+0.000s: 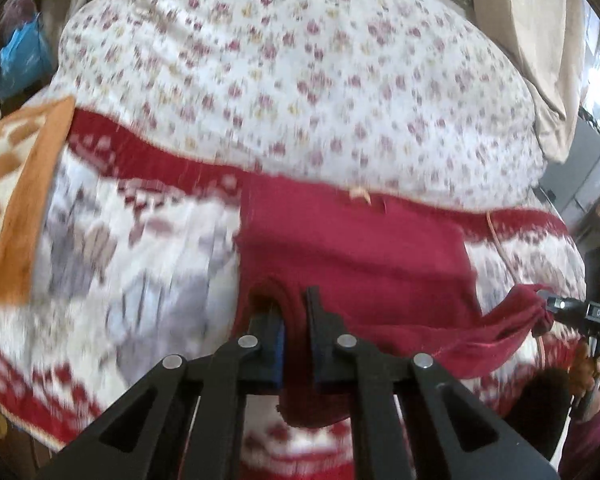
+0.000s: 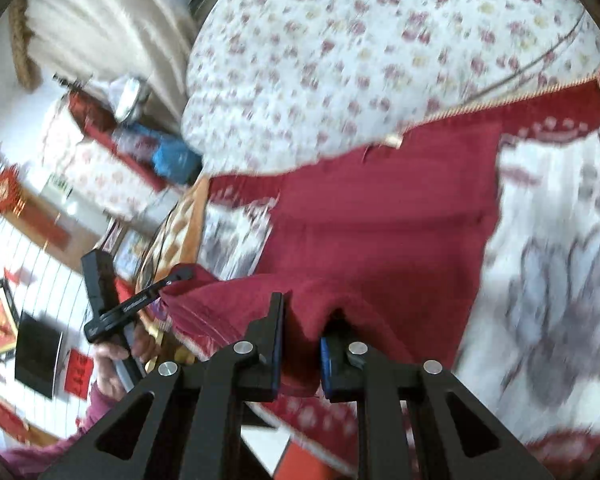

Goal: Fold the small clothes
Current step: 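Grasp the hem with the left gripper while the right gripper holds it, folding toward the collar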

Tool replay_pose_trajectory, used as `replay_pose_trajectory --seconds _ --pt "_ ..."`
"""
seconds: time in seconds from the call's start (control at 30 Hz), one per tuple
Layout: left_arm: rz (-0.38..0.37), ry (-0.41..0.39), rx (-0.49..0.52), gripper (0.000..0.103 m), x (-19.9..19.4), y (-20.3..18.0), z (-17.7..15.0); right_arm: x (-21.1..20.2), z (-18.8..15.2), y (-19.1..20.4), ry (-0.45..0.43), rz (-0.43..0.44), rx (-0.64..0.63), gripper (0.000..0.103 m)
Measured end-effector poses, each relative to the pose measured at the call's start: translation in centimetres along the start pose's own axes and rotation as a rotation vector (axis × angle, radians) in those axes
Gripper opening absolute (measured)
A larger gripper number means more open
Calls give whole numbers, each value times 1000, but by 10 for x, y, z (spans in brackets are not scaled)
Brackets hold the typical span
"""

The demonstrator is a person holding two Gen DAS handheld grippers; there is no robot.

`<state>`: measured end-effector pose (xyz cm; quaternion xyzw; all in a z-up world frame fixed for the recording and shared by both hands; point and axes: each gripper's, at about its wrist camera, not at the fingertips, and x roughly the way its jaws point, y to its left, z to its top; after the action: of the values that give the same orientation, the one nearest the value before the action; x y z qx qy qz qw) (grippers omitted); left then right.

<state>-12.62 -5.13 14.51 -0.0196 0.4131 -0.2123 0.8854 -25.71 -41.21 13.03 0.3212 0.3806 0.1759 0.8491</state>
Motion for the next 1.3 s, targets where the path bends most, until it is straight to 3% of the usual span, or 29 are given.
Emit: replay_pose_trajectory --seconds 0.17,0.43,0.53,0.57,0.6,0.67,0.7,0.73,0.77,0.83,0.9,0.97,1.07,1.13,1.17,1.2,1.3 --pt "28 6 -22 7 60 1 53 23 52 -31 -23 -81 52 16" --pt "76 55 -53 7 151 9 93 70 105 -107 -45 -139 213 16" --pt "63 72 -92 12 179 19 103 91 118 -129 -35 -188 234 19" --pt "49 74 -107 20 187 22 105 96 121 -130 -27 -205 218 20" --pt "30 84 -127 25 194 25 107 99 123 -131 -12 -219 206 23" --pt "-8 96 -156 51 199 29 110 94 126 -129 -11 -210 203 40" --pt "-25 87 -159 55 197 28 110 83 128 -125 -54 -205 192 68" --pt "-33 67 -154 61 193 27 112 68 129 -121 -116 -207 180 85" --pt "-15 41 -141 74 188 24 114 54 131 -118 -168 -205 171 86" --pt "35 -15 -116 84 175 22 118 41 134 -114 -173 -201 164 86" --pt "26 -25 -100 84 167 23 119 34 134 -105 -169 -190 129 83" --pt "58 -19 -93 84 165 24 117 45 130 -88 -135 -242 25 80" --pt "163 35 -78 84 181 27 107 88 125 -86 -26 -345 -50 64" --pt "226 100 -73 84 199 32 97 122 125 -107 22 -404 -21 48" --pt "242 140 -74 84 209 36 92 136 128 -121 34 -473 -6 43" --pt "256 175 -72 84 221 39 87 145 131 -132 37 -511 3 29" --pt "255 188 -73 85 230 45 81 148 140 -150 -7 -509 70 25"
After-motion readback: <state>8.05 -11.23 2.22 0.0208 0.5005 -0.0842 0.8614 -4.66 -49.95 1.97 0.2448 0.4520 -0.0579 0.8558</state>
